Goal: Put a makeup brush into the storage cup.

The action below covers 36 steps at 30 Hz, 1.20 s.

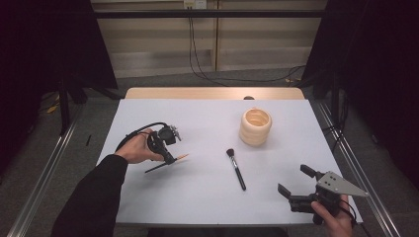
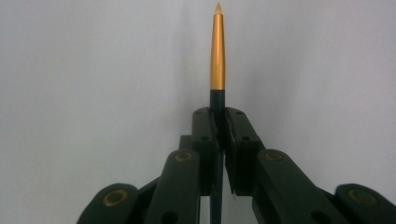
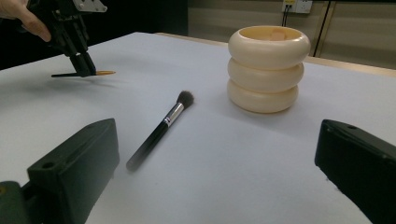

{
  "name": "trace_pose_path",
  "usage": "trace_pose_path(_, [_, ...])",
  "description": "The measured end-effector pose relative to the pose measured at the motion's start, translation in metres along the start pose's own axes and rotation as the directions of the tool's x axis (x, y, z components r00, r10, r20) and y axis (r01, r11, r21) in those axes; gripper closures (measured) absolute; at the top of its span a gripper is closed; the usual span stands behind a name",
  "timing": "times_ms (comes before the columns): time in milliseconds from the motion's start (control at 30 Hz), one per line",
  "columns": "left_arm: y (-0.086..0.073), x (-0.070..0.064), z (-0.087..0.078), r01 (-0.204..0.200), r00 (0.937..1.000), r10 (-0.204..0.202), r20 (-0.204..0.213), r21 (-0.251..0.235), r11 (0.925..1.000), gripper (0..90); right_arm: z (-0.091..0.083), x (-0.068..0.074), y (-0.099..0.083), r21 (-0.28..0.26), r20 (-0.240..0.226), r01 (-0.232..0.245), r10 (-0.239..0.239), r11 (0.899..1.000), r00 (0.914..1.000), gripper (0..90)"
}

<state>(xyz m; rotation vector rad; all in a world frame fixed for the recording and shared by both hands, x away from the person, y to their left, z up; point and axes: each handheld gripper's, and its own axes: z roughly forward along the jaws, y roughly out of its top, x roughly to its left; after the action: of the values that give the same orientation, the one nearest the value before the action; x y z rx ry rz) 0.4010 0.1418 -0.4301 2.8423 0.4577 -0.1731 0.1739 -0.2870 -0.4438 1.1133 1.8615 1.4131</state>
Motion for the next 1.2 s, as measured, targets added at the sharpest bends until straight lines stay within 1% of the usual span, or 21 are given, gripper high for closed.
trace_pose_path(167, [-0.002,-0.001,-0.006,0.034,0.9994,-0.034,0.005,-0.071,0.9969,83.7,0.000,0.000,0.000,-0.001,0.004,-0.002,0.002,1.000,1.0000,0.0])
trace_pose_path(200, [-0.002,0.000,-0.008,0.020,0.9998,-0.020,0.004,-0.081,0.9965,83.7,0.000,0.000,0.000,-0.001,0.004,-0.002,0.002,1.000,1.0000,0.0])
trace_pose_path(300, [-0.003,-0.002,-0.012,0.051,0.9987,-0.051,0.003,-0.134,0.9897,83.7,0.000,0.000,0.000,0.000,0.004,-0.004,0.004,1.000,1.0000,0.0])
trace_pose_path(400, [-0.005,-0.002,-0.016,0.033,0.9993,-0.035,-0.012,-0.156,0.9872,83.7,0.000,0.000,0.000,0.000,0.002,-0.004,0.004,1.000,1.0000,0.0])
trace_pose_path(567, [-0.010,-0.004,-0.018,0.084,0.9958,-0.090,-0.014,-0.235,0.9683,83.7,0.000,0.000,0.000,0.000,0.004,-0.005,0.005,1.000,1.0000,0.0])
trace_pose_path(600, [-0.011,-0.002,-0.020,0.054,0.9980,-0.060,-0.021,-0.215,0.9750,83.7,0.000,0.000,0.000,0.000,0.003,-0.005,0.005,1.000,1.0000,0.0])
trace_pose_path(667, [-0.012,-0.005,-0.019,0.099,0.9941,-0.107,-0.017,-0.262,0.9601,83.7,0.000,0.000,0.000,0.000,0.003,-0.005,0.005,1.000,1.0000,0.0])
trace_pose_path(700, [-0.013,-0.004,-0.021,0.074,0.9961,-0.084,-0.027,-0.256,0.9638,83.7,0.000,0.000,0.000,-0.001,0.004,-0.006,0.006,1.000,1.0000,0.0])
trace_pose_path(733, [-0.013,-0.006,-0.020,0.099,0.9937,-0.110,-0.023,-0.285,0.9533,83.7,0.000,0.000,0.000,-0.001,0.004,-0.005,0.005,1.000,1.0000,0.0])
trace_pose_path(767, [-0.014,-0.007,-0.022,0.094,0.9930,-0.111,-0.041,-0.295,0.9508,83.7,0.000,0.000,0.000,-0.001,0.004,-0.005,0.005,1.000,1.0000,0.0])
trace_pose_path(800, [-0.015,-0.006,-0.026,0.049,0.9958,-0.069,-0.061,-0.282,0.9581,83.7,0.000,0.000,0.000,0.000,0.003,-0.004,0.004,1.000,1.0000,0.0])
trace_pose_path(833, [-0.015,-0.006,-0.026,0.049,0.9958,-0.069,-0.061,-0.282,0.9581,83.7,0.000,0.000,0.000,0.000,0.003,-0.004,0.004,1.000,1.0000,0.0])
trace_pose_path(867, [-0.014,-0.009,-0.024,0.088,0.9927,-0.110,-0.050,-0.327,0.9409,83.7,0.000,0.000,0.000,0.000,0.003,-0.006,0.006,1.000,1.0000,0.0])
trace_pose_path(933, [-0.014,-0.012,-0.025,0.090,0.9903,-0.121,-0.069,-0.344,0.9347,83.6,0.000,0.000,0.000,0.000,0.004,-0.005,0.005,1.000,1.0000,0.0])
trace_pose_path(967, [-0.015,-0.009,-0.029,0.049,0.9935,-0.079,-0.082,-0.312,0.9487,83.6,0.000,0.000,0.000,0.000,0.003,-0.006,0.006,1.000,1.0000,0.0])
trace_pose_path(1000, [-0.016,-0.010,-0.029,0.057,0.9921,-0.091,-0.087,-0.329,0.9426,83.7,0.000,0.000,0.000,0.000,0.003,-0.006,0.006,1.000,1.0000,0.0])
trace_pose_path(1033, [-0.016,-0.014,-0.027,0.104,0.9863,-0.145,-0.079,-0.383,0.9180,83.7,0.000,0.000,0.000,0.000,0.004,-0.005,0.005,1.000,1.0000,0.0])
trace_pose_path(1067, [-0.017,-0.012,-0.030,0.069,0.9892,-0.112,-0.094,-0.373,0.9254,83.7,0.000,0.000,0.000,-0.001,0.004,-0.003,0.003,1.000,1.0000,0.0])
trace_pose_path(1100, [-0.018,-0.012,-0.031,0.067,0.9884,-0.114,-0.100,-0.385,0.9207,83.7,0.000,0.000,0.000,-0.002,0.006,-0.005,0.005,1.000,1.0000,0.0])
trace_pose_path(1133, [-0.019,-0.014,-0.031,0.091,0.9852,-0.143,-0.094,-0.421,0.9025,83.7,0.000,0.000,0.000,-0.001,0.007,-0.008,0.008,1.000,0.9999,0.0])
trace_pose_path(1200, [-0.020,-0.016,-0.031,0.096,0.9820,-0.158,-0.104,-0.447,0.8896,83.7,0.000,0.000,0.000,-0.002,0.009,-0.009,0.009,1.000,0.9999,0.0])
